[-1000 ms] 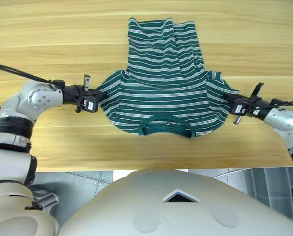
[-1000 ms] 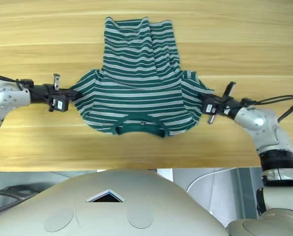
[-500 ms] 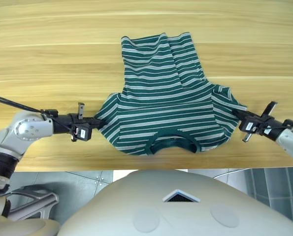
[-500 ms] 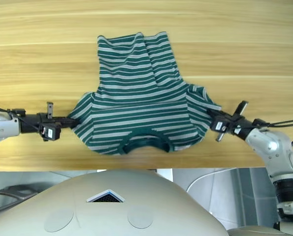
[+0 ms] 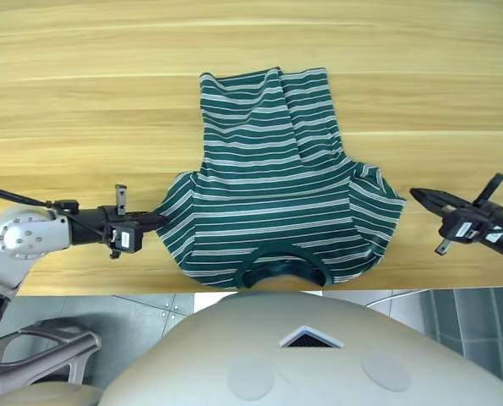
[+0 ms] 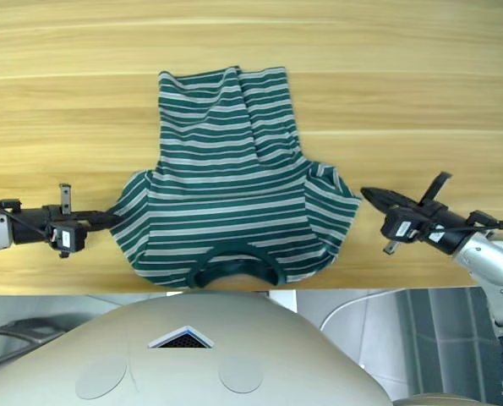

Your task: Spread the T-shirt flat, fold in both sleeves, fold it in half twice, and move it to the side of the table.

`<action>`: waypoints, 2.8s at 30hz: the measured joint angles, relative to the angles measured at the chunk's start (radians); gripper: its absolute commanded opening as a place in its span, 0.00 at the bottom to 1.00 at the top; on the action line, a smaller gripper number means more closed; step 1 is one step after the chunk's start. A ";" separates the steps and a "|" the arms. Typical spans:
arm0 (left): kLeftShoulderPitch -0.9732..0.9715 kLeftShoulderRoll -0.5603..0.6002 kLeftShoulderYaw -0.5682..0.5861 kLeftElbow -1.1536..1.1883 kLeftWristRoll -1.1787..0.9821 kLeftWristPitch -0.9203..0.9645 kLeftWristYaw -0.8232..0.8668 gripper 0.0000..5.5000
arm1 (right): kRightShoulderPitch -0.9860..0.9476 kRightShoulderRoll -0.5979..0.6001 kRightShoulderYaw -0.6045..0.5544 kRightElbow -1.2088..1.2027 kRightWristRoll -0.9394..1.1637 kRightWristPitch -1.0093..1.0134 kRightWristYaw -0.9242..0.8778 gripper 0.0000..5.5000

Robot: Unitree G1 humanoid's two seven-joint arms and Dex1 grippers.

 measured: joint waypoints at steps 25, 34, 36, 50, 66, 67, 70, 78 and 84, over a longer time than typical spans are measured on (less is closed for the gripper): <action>-0.867 -0.448 -0.099 0.628 0.232 -0.069 -0.100 0.00 | -0.529 0.326 0.580 0.088 -0.306 0.123 0.103 0.00; -1.240 -0.583 -0.355 1.131 0.768 -0.024 0.296 0.00 | -0.531 0.329 0.615 0.099 -0.316 0.121 0.103 0.00; -1.273 -0.615 -0.407 1.185 0.836 0.002 0.350 0.00 | -0.532 0.337 0.620 0.103 -0.316 0.121 0.097 0.00; -1.318 -0.694 -0.495 1.279 0.947 0.048 0.499 0.00 | -0.545 0.367 0.648 0.138 -0.320 0.119 0.051 0.00; -1.335 -0.695 -0.528 1.287 0.975 0.063 0.528 0.00 | -0.546 0.374 0.659 0.143 -0.320 0.121 0.037 0.00; -1.335 -0.695 -0.528 1.288 0.975 0.063 0.528 0.00 | -0.546 0.374 0.659 0.143 -0.320 0.121 0.037 0.00; -1.335 -0.703 -0.529 1.288 0.975 0.063 0.529 0.00 | -0.546 0.375 0.659 0.143 -0.320 0.121 0.037 0.00; -1.298 -0.751 -0.571 1.302 1.008 0.112 0.560 0.00 | -0.544 0.374 0.660 0.143 -0.320 0.122 0.033 0.00; -1.293 -0.748 -0.605 1.308 1.023 0.155 0.590 0.00 | -0.544 0.374 0.660 0.141 -0.320 0.126 0.034 0.00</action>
